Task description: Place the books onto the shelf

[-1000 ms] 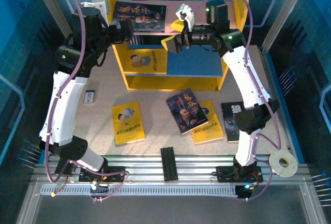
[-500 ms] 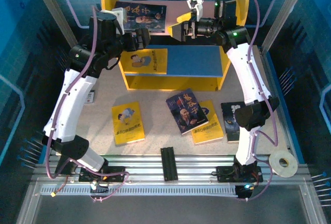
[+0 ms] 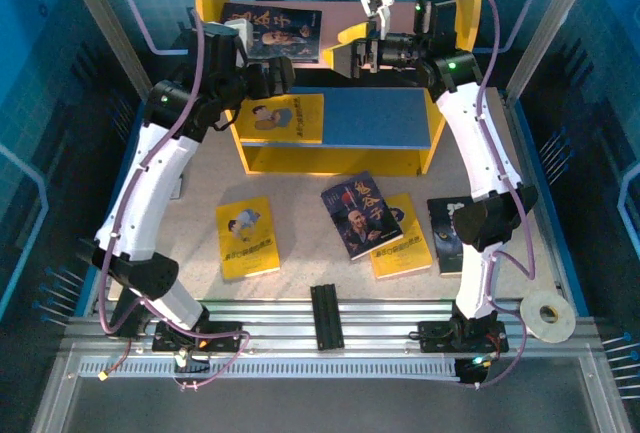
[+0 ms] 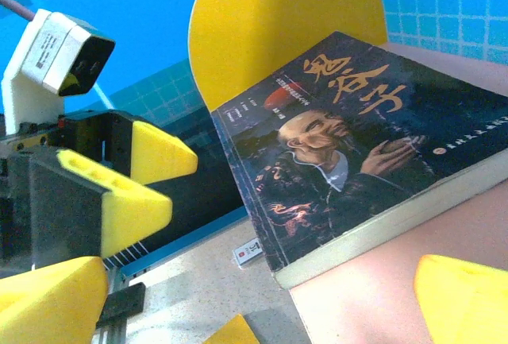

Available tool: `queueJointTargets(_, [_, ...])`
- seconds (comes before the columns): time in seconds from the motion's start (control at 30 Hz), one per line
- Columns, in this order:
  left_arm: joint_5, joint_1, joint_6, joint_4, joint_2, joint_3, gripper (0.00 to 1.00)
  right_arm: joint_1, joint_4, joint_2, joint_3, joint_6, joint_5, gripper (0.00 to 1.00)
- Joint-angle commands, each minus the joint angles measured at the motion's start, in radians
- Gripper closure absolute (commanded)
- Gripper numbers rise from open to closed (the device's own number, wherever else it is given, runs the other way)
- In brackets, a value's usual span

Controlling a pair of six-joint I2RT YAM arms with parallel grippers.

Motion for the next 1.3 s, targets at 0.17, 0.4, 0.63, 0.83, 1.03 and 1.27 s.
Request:
queueJointTargets(0.17, [-0.084,0.144,-0.003,-0.015,-0.228,-0.160,0.01,0.041,-0.104,0.038,-0.004,-0.002,-0.068,0.00])
queueJointTargets(0.4, [-0.109,0.211,0.023,-0.064,-0.291,-0.209,0.01,0.075,-0.168,0.015,-0.006,-0.063,-0.040,0.00])
queueJointTargets(0.63, [-0.092,0.216,0.029,-0.068,-0.298,-0.237,0.01,0.133,-0.265,-0.013,-0.009,-0.179,0.165,0.00])
queueJointTargets(0.83, [-0.084,0.215,0.033,-0.065,-0.301,-0.242,0.01,0.159,-0.305,-0.005,0.009,-0.220,0.230,0.00])
queueJointTargets(1.03, [-0.080,0.216,0.037,-0.066,-0.305,-0.243,0.01,0.167,-0.311,0.012,0.031,-0.219,0.230,0.00])
queueJointTargets(1.27, [-0.063,0.216,0.040,-0.067,-0.323,-0.247,0.01,0.137,-0.262,-0.044,0.018,-0.183,0.234,0.00])
